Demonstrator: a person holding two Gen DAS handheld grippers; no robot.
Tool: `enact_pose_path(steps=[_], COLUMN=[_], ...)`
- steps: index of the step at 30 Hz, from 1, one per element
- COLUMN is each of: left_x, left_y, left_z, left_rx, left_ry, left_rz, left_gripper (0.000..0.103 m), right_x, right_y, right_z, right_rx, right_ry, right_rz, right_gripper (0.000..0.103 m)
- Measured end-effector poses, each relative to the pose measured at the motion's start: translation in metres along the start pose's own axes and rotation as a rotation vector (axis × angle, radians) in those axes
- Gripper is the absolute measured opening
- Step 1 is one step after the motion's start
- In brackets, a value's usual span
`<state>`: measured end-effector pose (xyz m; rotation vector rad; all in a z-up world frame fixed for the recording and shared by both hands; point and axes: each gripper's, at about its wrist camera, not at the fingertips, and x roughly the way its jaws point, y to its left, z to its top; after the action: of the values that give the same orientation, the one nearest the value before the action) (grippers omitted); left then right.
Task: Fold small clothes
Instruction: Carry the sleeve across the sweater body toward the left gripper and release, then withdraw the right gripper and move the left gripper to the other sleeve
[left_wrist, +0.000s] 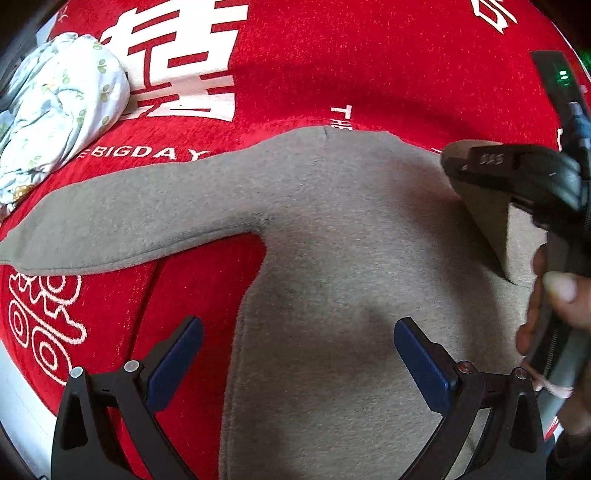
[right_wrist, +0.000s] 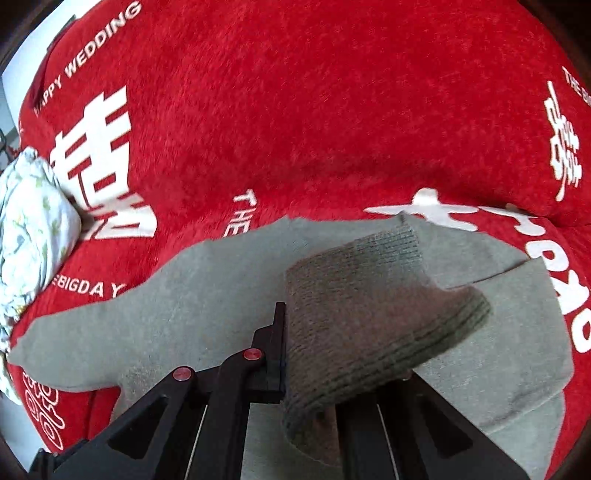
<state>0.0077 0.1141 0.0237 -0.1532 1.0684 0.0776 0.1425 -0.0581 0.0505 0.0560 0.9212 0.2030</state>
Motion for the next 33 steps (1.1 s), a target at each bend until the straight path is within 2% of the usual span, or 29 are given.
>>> enact_pose_path(steps=[6,10,13,14,16,18,20,22,25,26,27,28,29,31,33], left_x=[0.0,0.001,0.001,0.001,0.001,0.001,-0.001,-0.006,-0.012,-0.013,-0.014,-0.013,-0.012,-0.01,-0.007], left_y=[0.011,0.018,0.025,0.027,0.031,0.035,0.038,0.041,0.045,0.045,0.045,0.044,0.043,0.039,0.033], left_z=[-0.001,-0.002,-0.003,-0.003,-0.004,-0.005,-0.005,-0.006,-0.007,-0.007,-0.006,-0.005,-0.004,-0.003,-0.001], left_rx=[-0.019,-0.036,-0.058,-0.063,-0.079,-0.093,-0.108,-0.116,-0.126,-0.13,-0.132,-0.13,-0.129,-0.13,-0.13], left_ry=[0.004,0.008,0.01,0.01,0.014,0.017,0.008,-0.011,-0.036,-0.041,-0.041,-0.037,-0.033,-0.022,-0.008], left_rz=[-0.002,-0.006,-0.02,-0.031,-0.043,-0.065,-0.082,-0.093,-0.107,-0.112,-0.114,-0.111,-0.111,-0.116,-0.128], left_gripper=[0.103,0.103,0.103,0.103,0.103,0.103,0.103,0.103,0.103,0.103,0.103,0.103,0.103,0.103,0.103], right_x=[0.014,0.03,0.035,0.034,0.034,0.031,0.025,0.013,-0.015,-0.023,-0.032,-0.04,-0.044,-0.045,-0.034], right_y=[0.024,0.036,0.049,0.055,0.065,0.077,0.088,0.093,0.071,0.059,0.044,0.024,0.005,-0.032,-0.069], right_z=[-0.008,-0.014,-0.019,-0.021,-0.023,-0.026,-0.029,-0.029,-0.02,-0.018,-0.017,-0.018,-0.019,-0.023,-0.031], right_rx=[-0.064,-0.116,-0.177,-0.201,-0.253,-0.307,-0.367,-0.398,-0.309,-0.264,-0.212,-0.155,-0.113,-0.059,-0.022], right_ry=[0.008,0.048,0.043,0.035,0.034,0.028,0.013,-0.013,-0.074,-0.096,-0.12,-0.145,-0.159,-0.151,-0.083], right_rz=[-0.009,-0.027,-0.042,-0.047,-0.039,0.003,0.051,0.074,0.119,0.125,0.122,0.104,0.067,-0.067,-0.22], right_gripper=[0.005,0.005,0.01,0.013,0.028,0.057,0.067,0.068,0.071,0.076,0.08,0.08,0.08,0.08,0.08])
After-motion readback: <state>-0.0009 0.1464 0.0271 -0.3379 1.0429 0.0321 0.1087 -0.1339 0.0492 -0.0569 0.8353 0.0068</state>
